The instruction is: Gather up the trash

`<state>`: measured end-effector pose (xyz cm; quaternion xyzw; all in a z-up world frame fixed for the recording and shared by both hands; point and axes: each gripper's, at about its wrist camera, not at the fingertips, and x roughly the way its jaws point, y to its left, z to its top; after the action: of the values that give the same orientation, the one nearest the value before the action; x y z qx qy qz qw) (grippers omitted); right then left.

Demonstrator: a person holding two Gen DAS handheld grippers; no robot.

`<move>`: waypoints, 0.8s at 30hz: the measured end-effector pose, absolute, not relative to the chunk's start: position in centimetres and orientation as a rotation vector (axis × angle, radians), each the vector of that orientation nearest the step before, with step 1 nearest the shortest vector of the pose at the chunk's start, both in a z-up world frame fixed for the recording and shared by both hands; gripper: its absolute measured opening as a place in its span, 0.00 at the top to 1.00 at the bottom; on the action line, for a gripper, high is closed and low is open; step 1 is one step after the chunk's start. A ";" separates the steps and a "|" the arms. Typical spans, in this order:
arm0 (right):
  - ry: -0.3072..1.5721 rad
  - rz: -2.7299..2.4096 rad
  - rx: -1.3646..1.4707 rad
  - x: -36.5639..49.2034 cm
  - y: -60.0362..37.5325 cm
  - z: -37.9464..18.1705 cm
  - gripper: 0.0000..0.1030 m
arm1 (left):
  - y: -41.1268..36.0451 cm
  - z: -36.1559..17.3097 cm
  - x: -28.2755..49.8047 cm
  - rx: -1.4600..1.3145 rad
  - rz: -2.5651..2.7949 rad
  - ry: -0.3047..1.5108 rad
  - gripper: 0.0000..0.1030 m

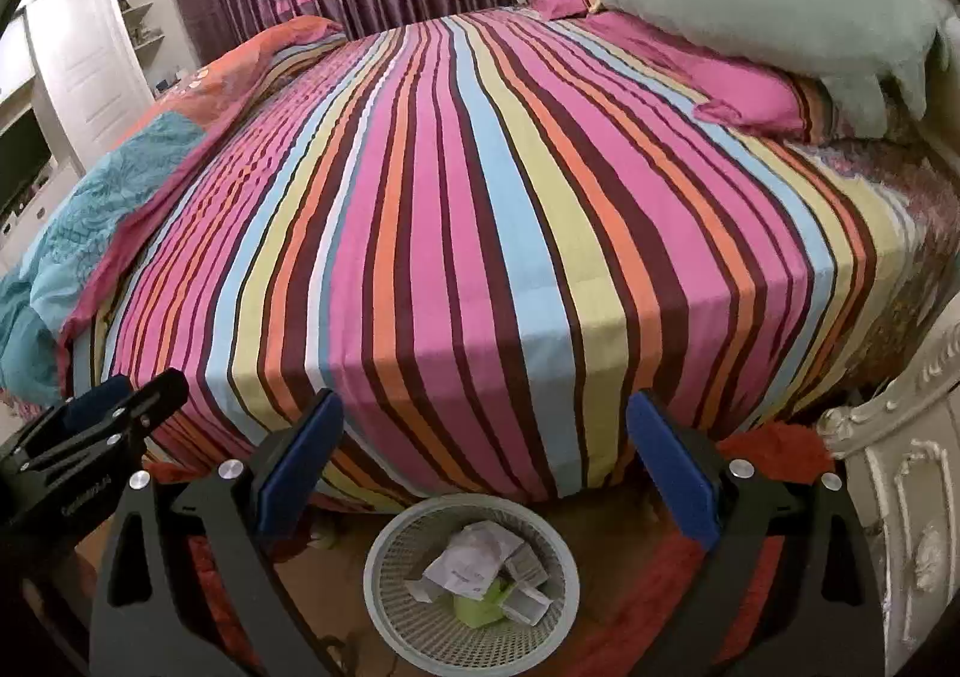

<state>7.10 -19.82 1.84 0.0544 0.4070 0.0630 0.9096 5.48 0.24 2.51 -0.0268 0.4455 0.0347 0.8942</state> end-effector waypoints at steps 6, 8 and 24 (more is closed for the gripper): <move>0.845 0.123 0.120 7.1 -20.0 1.8 0.12 | 0.2 3.0 5.2 -0.056 0.063 0.916 0.32; 0.845 0.119 0.125 7.1 -20.1 1.8 0.12 | 0.2 3.1 5.1 -0.054 0.063 0.912 0.32; 0.842 0.130 0.121 7.0 -19.6 2.1 0.12 | -0.3 4.0 4.8 -0.029 0.070 0.888 0.32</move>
<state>7.03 -19.57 2.10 0.0588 0.4080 0.0632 0.9089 4.77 -0.31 4.04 -0.0142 0.4292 0.0340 0.9024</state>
